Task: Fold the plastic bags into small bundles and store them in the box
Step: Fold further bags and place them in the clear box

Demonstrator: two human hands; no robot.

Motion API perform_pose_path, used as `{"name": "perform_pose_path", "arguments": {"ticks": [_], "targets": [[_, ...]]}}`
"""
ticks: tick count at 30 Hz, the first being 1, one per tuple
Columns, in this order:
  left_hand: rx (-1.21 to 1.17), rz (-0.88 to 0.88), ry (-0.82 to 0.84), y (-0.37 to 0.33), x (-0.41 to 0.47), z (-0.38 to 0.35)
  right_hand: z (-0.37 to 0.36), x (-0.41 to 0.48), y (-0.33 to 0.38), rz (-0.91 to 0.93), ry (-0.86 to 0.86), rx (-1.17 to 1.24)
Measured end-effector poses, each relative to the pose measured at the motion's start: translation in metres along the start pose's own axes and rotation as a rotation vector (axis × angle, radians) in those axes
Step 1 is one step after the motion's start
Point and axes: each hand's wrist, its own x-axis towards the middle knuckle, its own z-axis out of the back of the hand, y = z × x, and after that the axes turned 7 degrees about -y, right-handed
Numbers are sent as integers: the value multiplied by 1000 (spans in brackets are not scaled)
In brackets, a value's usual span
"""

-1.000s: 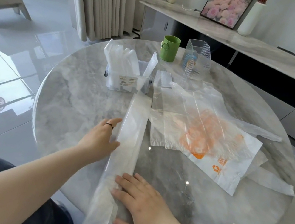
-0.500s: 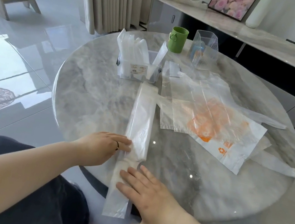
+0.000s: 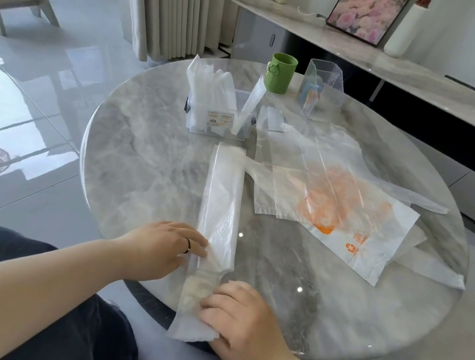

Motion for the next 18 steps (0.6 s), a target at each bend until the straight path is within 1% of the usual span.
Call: {"name": "perform_pose_path", "arguments": {"ticks": [3, 6, 8, 11, 15, 17, 18], "targets": [[-12, -15, -16, 3, 2, 3, 4, 13, -5, -175, -54, 79], [-80, 11, -22, 9, 6, 3, 4, 31, -20, -416, -18, 80], [-154, 69, -4, 13, 8, 2, 4, 51, -28, -609, 74, 84], [-293, 143, 13, 18, 11, 2, 1, 74, -44, -835, 305, 119], [-442, 148, -14, 24, 15, 4, -5, 90, -60, -950, 461, 110], [-466, 145, -21, 26, 18, 4, -9, 93, -65, -984, 543, 99], [-464, 143, -30, 27, 19, 4, -11, 94, -67, -1000, 554, 104]]}}
